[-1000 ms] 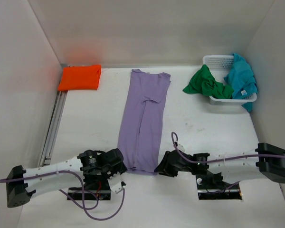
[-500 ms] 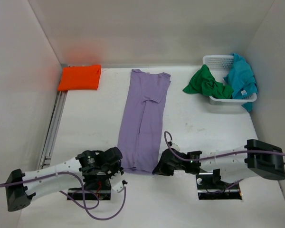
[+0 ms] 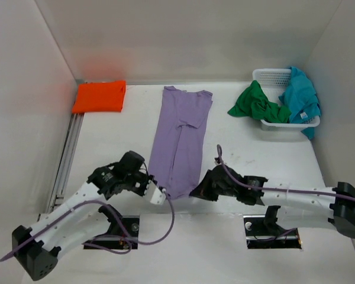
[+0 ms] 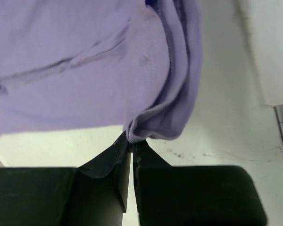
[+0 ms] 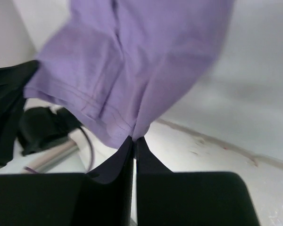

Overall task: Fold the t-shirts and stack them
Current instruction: Grab the bottom of the folded rectangular tshirt with both arms, then fold the folded rectangular tshirt in 1/3 of the way

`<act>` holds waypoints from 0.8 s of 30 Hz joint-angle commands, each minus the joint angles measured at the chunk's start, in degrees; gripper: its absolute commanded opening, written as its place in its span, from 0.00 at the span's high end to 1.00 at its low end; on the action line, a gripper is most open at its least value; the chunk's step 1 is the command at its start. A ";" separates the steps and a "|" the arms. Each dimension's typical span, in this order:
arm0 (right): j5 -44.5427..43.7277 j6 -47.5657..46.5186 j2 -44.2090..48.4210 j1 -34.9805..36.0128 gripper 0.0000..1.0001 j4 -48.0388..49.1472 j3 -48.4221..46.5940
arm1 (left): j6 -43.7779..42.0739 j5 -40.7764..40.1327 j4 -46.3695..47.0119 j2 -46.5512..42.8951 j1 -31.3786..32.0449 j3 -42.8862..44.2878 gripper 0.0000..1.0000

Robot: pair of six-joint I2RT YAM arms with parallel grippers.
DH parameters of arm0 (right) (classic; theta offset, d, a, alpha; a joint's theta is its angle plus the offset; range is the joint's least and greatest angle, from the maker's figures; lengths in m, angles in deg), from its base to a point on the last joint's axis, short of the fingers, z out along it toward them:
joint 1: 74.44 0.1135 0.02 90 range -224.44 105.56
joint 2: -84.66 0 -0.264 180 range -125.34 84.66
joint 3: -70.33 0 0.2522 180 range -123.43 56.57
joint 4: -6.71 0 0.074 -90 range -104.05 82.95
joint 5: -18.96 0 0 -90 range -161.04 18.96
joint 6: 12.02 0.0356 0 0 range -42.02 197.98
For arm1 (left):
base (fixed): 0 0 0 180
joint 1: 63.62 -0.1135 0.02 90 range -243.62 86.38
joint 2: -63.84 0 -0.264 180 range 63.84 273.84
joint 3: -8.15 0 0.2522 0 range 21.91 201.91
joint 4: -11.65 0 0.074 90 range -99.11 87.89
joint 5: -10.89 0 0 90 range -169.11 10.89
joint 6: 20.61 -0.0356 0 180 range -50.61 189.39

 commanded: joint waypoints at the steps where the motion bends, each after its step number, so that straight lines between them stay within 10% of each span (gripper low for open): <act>1: 1.48 -6.39 2.64 -4.89 0.99 -3.15 -4.11 | 3.18 7.63 1.25 5.80 -7.38 5.92 1.00; 9: 8.16 -20.10 -3.40 -21.77 0.99 -4.03 -13.07 | 6.95 10.89 6.69 23.81 -20.32 18.04 1.00; 24: 11.86 -31.72 -24.24 -38.04 0.99 -4.12 -31.27 | 19.34 4.92 24.28 50.80 -24.01 36.42 1.00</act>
